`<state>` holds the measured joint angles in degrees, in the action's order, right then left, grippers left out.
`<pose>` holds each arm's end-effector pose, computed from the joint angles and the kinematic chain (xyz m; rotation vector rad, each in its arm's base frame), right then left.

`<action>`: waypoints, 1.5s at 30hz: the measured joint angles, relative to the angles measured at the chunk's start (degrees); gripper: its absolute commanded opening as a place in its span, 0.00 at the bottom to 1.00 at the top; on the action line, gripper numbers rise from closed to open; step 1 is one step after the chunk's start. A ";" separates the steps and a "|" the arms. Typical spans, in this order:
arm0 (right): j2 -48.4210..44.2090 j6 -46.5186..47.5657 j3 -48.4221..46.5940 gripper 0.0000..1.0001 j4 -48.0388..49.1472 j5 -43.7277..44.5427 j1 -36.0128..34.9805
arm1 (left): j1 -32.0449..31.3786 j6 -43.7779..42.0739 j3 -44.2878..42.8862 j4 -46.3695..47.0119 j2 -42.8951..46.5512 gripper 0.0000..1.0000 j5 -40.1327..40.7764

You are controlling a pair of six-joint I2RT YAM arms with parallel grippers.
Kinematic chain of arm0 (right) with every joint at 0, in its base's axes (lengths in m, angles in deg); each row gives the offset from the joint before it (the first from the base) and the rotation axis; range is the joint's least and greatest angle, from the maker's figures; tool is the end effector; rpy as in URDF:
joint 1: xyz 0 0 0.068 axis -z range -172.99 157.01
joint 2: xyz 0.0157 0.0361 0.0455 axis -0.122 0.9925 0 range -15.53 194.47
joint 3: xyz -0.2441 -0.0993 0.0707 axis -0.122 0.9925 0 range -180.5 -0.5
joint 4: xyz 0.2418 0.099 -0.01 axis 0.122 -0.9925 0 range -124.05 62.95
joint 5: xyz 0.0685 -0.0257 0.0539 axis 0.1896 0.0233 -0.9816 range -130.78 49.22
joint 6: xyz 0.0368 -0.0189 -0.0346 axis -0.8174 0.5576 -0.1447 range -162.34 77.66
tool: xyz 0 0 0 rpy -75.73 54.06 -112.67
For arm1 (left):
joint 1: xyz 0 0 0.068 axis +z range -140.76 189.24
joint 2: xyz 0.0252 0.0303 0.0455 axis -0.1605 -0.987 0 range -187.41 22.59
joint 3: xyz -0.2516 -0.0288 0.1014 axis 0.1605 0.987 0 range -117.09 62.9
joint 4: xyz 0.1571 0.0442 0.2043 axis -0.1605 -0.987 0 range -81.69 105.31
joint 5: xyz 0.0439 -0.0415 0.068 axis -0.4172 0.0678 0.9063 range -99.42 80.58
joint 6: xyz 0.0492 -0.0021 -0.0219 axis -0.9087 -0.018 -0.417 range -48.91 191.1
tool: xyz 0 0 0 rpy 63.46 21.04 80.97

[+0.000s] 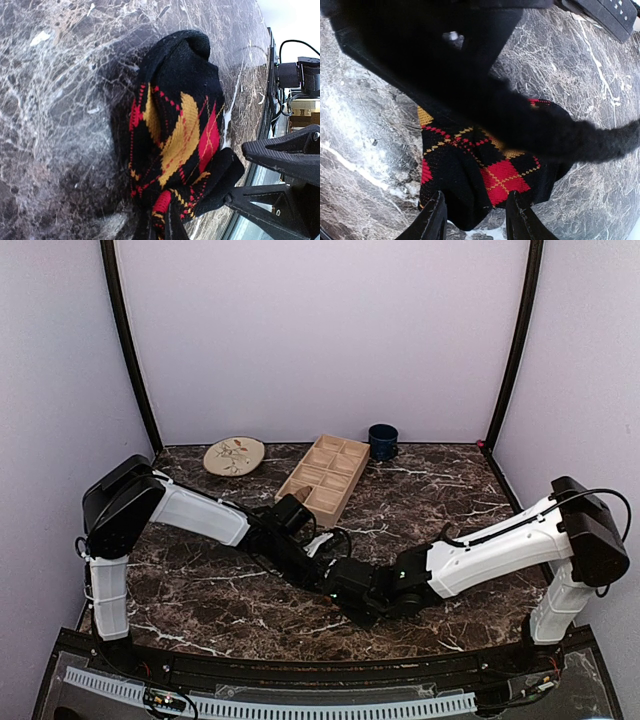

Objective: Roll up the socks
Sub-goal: Roll the sock at the center of the board.

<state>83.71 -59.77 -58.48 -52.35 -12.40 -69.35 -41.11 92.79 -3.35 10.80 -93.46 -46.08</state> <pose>0.0938 0.3148 0.1610 -1.1189 2.2481 -0.0536 0.2388 -0.3213 0.1190 0.9599 2.5790 -1.2513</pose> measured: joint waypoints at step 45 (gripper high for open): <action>1.46 3.43 1.09 0.49 5.18 -0.07 -3.10 | 0.00 -1.16 -3.45 -5.51 -1.16 0.00 -0.02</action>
<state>85.18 -56.34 -57.39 -47.17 -12.47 -72.45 -41.11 91.63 -6.81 5.29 -94.62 -46.10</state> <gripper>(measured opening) 0.486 0.055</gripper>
